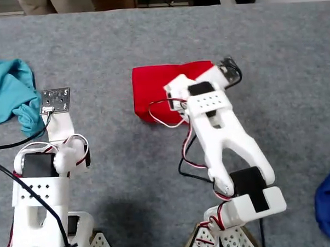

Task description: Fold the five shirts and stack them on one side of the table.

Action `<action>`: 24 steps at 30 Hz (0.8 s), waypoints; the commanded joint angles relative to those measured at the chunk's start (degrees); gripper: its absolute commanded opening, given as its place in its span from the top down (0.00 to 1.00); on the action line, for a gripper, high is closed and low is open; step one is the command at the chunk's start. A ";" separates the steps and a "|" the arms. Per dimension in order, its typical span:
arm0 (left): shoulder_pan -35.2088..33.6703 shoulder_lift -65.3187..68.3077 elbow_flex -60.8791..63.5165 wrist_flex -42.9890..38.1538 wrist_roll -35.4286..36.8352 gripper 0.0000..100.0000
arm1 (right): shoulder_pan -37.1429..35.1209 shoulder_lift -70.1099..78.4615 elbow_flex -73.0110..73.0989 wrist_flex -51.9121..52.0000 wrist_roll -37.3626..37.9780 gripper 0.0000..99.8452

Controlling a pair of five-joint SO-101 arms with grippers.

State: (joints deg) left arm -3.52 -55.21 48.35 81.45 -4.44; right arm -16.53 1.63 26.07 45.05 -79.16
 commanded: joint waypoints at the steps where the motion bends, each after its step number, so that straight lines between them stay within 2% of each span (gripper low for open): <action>1: -0.62 -0.66 -3.08 0.18 -0.26 0.98 | 2.24 -3.74 3.56 -6.15 -0.53 0.53; 9: -0.62 -0.66 -2.99 0.18 -0.26 0.98 | 3.65 -3.03 9.63 -16.09 -0.35 0.53; 15: -0.62 -0.66 -2.90 0.18 -0.35 0.98 | 3.65 5.93 9.80 -26.11 0.53 0.53; 24: -0.62 -0.66 -2.81 0.18 -0.35 0.98 | 3.65 10.07 7.34 -26.55 2.29 0.53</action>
State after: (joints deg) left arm -3.52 -55.21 48.35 81.45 -4.44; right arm -13.98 9.89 34.59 20.35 -77.49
